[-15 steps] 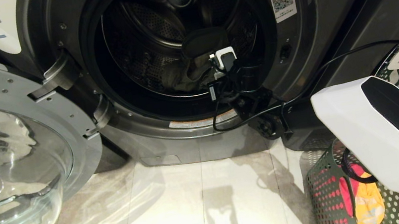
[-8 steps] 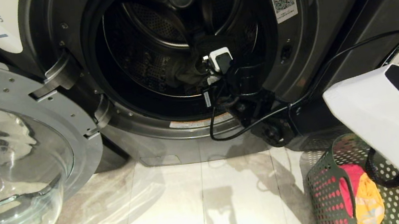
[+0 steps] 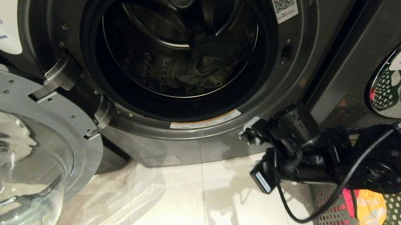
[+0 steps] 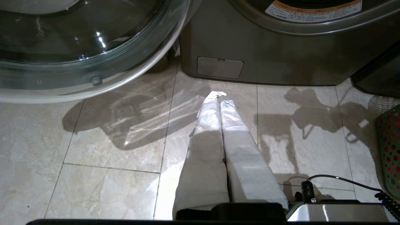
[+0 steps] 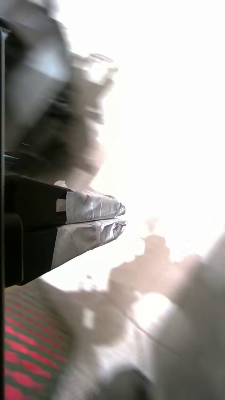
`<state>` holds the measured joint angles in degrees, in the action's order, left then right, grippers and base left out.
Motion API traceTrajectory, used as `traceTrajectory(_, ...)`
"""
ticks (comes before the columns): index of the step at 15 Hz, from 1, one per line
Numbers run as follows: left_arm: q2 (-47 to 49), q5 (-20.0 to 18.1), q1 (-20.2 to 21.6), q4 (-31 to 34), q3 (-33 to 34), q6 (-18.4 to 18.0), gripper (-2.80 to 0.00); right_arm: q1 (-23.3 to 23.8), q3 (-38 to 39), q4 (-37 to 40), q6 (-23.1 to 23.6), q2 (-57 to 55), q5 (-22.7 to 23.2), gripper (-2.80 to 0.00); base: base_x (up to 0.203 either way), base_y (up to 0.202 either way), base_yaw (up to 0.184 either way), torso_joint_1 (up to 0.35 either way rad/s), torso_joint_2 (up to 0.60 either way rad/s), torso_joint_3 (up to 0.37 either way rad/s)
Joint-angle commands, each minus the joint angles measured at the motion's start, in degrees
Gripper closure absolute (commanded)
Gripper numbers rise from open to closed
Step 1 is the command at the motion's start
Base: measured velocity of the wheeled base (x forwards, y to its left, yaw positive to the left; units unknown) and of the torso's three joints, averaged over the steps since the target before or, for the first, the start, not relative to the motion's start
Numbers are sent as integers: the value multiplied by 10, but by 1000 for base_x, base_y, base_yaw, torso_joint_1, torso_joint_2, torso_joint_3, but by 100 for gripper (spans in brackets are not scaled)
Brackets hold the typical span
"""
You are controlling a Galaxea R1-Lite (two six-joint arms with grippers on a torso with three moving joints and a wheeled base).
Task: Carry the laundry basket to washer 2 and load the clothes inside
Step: Place the clothes into the washing machine
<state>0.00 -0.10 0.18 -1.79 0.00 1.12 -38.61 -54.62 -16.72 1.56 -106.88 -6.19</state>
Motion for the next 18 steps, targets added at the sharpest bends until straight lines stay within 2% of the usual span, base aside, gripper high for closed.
traceTrajectory(1, 0, 0, 0, -1, 6, 0, 0, 9, 110, 5, -5, 87, 5, 0, 0, 0, 0, 0, 0, 0)
traceTrajectory(4, 0, 0, 0, -1, 6, 0, 0, 60, 201, -5, -21, 176, 9, 0, 0, 0, 0, 0, 0, 0)
traceTrajectory(7, -1, 0, 0, -1, 6, 0, 0, 177, 245, 8, -35, 254, 8, 0, 0, 0, 0, 0, 0, 0)
traceTrajectory(10, 0, 0, 0, -1, 6, 0, 0, 302, 273, 75, -39, 299, 8, 0, 0, 0, 0, 0, 0, 0)
traceTrajectory(11, 0, 0, 0, -1, 6, 0, 0, 348, 282, 85, -39, 303, 7, -280, 0, 0, 0, 0, 0, 0)
traceTrajectory(15, -1, 0, 0, -1, 6, 0, 0, 512, 307, 97, -43, 275, 16, -280, 0, 0, 0, 0, 0, 0)
traceTrajectory(18, 0, 0, 0, -1, 6, 0, 0, 584, 311, 41, -48, 167, 37, -280, 0, 0, 0, 0, 0, 0)
